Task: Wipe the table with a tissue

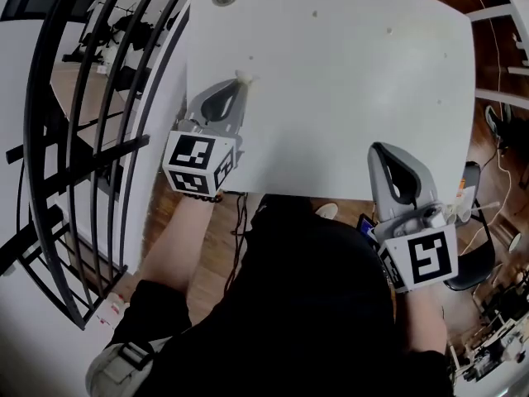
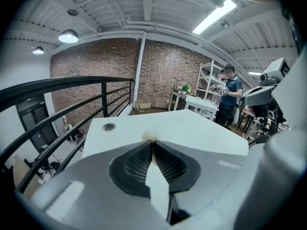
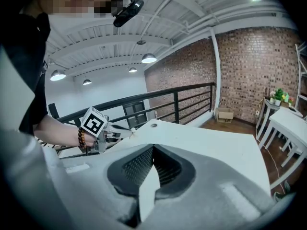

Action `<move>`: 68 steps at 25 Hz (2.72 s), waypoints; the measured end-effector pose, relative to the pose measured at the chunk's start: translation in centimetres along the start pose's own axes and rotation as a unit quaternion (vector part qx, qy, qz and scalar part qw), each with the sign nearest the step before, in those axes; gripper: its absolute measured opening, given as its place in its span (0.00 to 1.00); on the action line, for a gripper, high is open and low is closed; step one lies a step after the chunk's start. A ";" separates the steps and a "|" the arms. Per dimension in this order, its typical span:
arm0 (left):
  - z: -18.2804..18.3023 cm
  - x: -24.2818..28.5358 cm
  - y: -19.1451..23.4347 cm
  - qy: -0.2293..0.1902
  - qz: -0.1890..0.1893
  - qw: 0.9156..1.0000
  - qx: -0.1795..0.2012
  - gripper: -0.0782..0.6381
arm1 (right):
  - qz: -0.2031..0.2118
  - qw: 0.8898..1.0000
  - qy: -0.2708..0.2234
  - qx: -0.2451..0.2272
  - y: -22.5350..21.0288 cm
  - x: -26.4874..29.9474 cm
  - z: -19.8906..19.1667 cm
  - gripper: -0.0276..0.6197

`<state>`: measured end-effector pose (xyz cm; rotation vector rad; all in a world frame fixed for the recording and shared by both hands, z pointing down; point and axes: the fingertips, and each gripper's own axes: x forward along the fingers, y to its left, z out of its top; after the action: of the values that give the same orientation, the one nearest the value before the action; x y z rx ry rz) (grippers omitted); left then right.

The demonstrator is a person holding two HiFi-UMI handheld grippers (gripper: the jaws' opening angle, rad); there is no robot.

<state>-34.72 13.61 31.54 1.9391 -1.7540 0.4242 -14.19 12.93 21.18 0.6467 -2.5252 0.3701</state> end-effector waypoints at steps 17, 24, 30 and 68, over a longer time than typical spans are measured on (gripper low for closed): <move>-4.6 4.7 4.0 0.084 0.021 0.996 0.005 0.16 | 0.005 1.000 0.026 0.016 -0.5 3.1 -0.9 0.03; -6.0 5.5 5.1 0.108 0.027 0.994 0.003 0.16 | 0.010 0.999 0.030 0.014 -0.3 4.3 -0.8 0.03; -6.5 7.6 6.0 0.123 0.029 0.992 0.002 0.16 | 0.013 0.999 0.048 0.014 -1.5 5.5 -1.5 0.03; -3.5 12.0 4.3 0.114 0.063 0.991 -0.022 0.16 | 0.062 0.997 0.025 0.041 -6.1 5.9 -2.9 0.03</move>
<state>-37.15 5.24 41.48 1.6812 -1.7263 0.6196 -14.42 6.63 27.56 0.5064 -2.5205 0.5297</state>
